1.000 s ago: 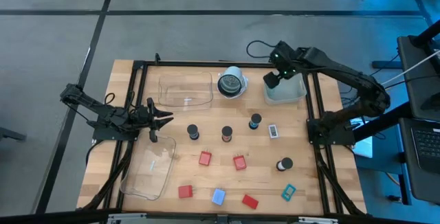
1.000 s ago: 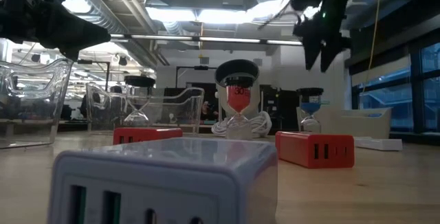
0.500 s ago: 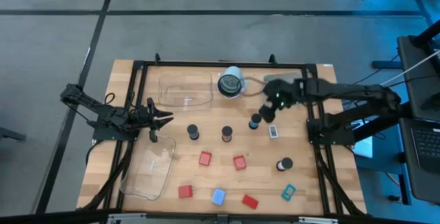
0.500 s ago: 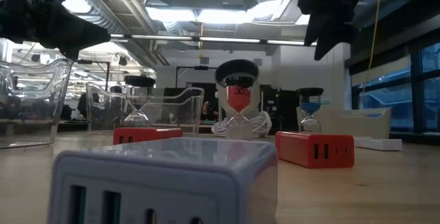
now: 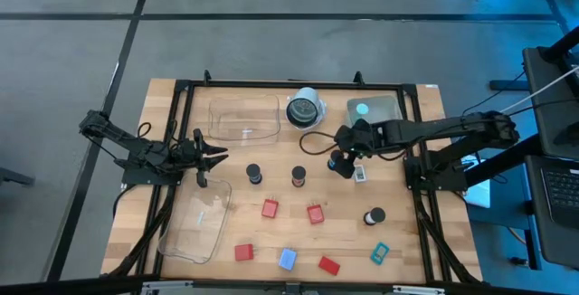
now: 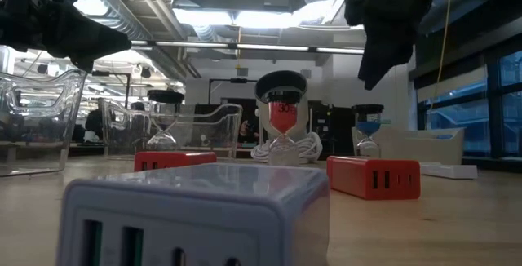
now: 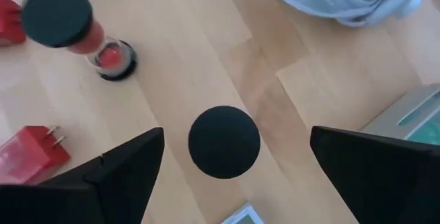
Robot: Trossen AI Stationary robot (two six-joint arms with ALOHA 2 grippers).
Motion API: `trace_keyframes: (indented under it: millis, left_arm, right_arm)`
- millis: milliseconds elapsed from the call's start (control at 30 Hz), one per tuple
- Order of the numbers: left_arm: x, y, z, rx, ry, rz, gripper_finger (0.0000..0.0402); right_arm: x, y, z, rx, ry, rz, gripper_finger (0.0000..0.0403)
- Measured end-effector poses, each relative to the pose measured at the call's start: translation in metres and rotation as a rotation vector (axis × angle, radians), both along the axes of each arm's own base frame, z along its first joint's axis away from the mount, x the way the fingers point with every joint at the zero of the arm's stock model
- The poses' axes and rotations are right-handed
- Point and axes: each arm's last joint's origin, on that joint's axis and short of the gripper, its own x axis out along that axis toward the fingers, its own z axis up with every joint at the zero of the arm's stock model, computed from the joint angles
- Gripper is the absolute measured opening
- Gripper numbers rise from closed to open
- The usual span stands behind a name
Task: Pick & Place Office items
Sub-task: Put the blue hourglass into the gray bin
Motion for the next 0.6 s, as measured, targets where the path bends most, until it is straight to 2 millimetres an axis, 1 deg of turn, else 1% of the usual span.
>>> trace_keyframes:
  millis: [167,367,600]
  left_arm:
    - [0.0,0.0,0.0,0.0,0.0,0.0,0.0086]
    - [0.0,0.0,0.0,0.0,0.0,0.0,0.0086]
    - [0.0,0.0,0.0,0.0,0.0,0.0,0.0086]
  right_arm:
    - [0.009,0.0,-0.015,-0.001,0.055,-0.032,0.037]
    - [0.018,0.001,-0.032,0.003,0.125,-0.009,0.037]
    - [0.024,-0.001,-0.043,0.0,0.155,-0.016,0.037]
